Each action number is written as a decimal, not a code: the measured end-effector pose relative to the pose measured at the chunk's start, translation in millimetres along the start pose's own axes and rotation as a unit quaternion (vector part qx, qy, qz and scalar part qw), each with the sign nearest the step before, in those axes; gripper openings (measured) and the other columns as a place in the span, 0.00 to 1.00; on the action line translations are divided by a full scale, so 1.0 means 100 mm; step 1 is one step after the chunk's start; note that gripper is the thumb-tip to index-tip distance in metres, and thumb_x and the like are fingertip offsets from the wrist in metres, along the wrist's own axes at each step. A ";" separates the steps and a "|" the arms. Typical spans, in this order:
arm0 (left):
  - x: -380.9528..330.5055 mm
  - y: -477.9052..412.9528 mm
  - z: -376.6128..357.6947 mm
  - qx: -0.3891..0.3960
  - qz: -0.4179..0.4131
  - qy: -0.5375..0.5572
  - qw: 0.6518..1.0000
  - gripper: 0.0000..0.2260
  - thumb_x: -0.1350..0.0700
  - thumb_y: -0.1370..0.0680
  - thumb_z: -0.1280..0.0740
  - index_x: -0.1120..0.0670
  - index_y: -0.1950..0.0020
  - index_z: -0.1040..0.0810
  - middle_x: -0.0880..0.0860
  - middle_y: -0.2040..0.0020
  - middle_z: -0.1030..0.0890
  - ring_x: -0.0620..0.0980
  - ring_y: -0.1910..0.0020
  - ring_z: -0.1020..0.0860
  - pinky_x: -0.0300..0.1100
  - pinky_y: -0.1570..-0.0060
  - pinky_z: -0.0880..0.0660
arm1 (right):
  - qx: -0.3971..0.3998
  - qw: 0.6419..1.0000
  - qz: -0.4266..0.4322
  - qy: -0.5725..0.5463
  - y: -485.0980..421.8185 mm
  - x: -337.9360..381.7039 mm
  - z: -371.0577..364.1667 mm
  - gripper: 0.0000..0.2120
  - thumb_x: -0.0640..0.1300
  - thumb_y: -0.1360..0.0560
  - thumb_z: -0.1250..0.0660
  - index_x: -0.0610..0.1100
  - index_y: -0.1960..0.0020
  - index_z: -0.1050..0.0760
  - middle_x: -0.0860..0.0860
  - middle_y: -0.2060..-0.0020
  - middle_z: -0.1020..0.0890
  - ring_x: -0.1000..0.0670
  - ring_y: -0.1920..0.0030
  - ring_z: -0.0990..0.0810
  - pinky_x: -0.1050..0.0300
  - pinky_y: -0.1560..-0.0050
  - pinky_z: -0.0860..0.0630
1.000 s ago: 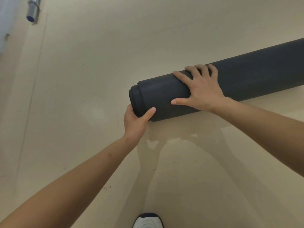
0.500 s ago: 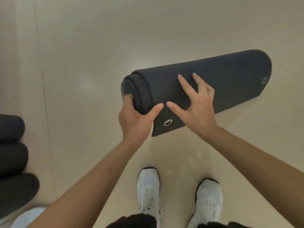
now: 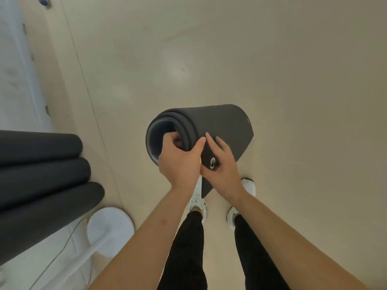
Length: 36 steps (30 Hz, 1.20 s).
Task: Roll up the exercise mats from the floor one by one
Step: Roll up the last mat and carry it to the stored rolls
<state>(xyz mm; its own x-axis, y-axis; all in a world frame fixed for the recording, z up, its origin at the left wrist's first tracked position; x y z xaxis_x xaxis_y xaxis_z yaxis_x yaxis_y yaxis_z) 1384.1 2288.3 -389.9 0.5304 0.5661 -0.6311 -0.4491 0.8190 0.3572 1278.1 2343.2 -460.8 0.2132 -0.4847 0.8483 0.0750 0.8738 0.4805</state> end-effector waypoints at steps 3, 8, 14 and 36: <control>0.11 0.24 0.08 0.086 -0.021 0.052 0.995 0.16 0.52 0.23 0.25 0.49 0.36 0.22 0.40 0.47 0.18 0.38 0.48 0.18 0.43 0.42 0.19 | 0.017 0.998 -0.034 -0.049 0.07 0.01 0.06 0.38 0.62 0.27 0.28 0.61 0.21 0.38 0.52 0.21 0.39 0.53 0.21 0.41 0.42 0.23 0.36; 0.03 0.38 0.10 0.216 -0.009 0.128 0.968 0.21 0.51 0.23 0.38 0.52 0.29 0.24 0.49 0.37 0.18 0.50 0.36 0.20 0.55 0.34 0.22 | 0.017 0.998 -0.054 -0.031 0.01 0.06 0.29 0.48 0.74 0.34 0.33 0.60 0.19 0.42 0.53 0.19 0.42 0.54 0.19 0.46 0.46 0.21 0.39; -0.41 0.34 -0.08 0.361 -0.034 0.171 0.916 0.25 0.60 0.25 0.41 0.51 0.27 0.30 0.42 0.36 0.23 0.31 0.38 0.24 0.29 0.43 0.25 | -0.027 0.997 -0.048 -0.056 -0.20 0.13 0.62 0.49 0.70 0.34 0.25 0.58 0.19 0.41 0.56 0.25 0.31 0.54 0.23 0.35 0.45 0.24 0.32; -1.12 -0.33 -0.99 0.190 0.072 0.094 0.975 0.13 0.57 0.20 0.32 0.53 0.35 0.27 0.50 0.52 0.20 0.53 0.54 0.16 0.55 0.59 0.15 | -0.068 0.994 -0.089 0.010 -0.74 0.36 2.01 0.37 0.59 0.27 0.27 0.63 0.22 0.38 0.61 0.33 0.22 0.58 0.37 0.24 0.58 0.36 0.27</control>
<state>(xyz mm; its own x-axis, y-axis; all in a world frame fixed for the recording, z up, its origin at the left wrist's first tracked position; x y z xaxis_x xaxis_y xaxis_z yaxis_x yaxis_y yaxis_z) 1268.4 2188.5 -399.0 0.3250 0.6800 -0.6572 -0.1925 0.7280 0.6580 1084.9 2252.6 -421.0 0.2035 -0.6323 0.7475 0.2445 0.7721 0.5866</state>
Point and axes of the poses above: each hand's wrist, its own y-axis away from the middle knuckle, its own z-axis out of the back of the hand, x = y × z, the point moved 3 cm from there along -y, towards the middle knuckle
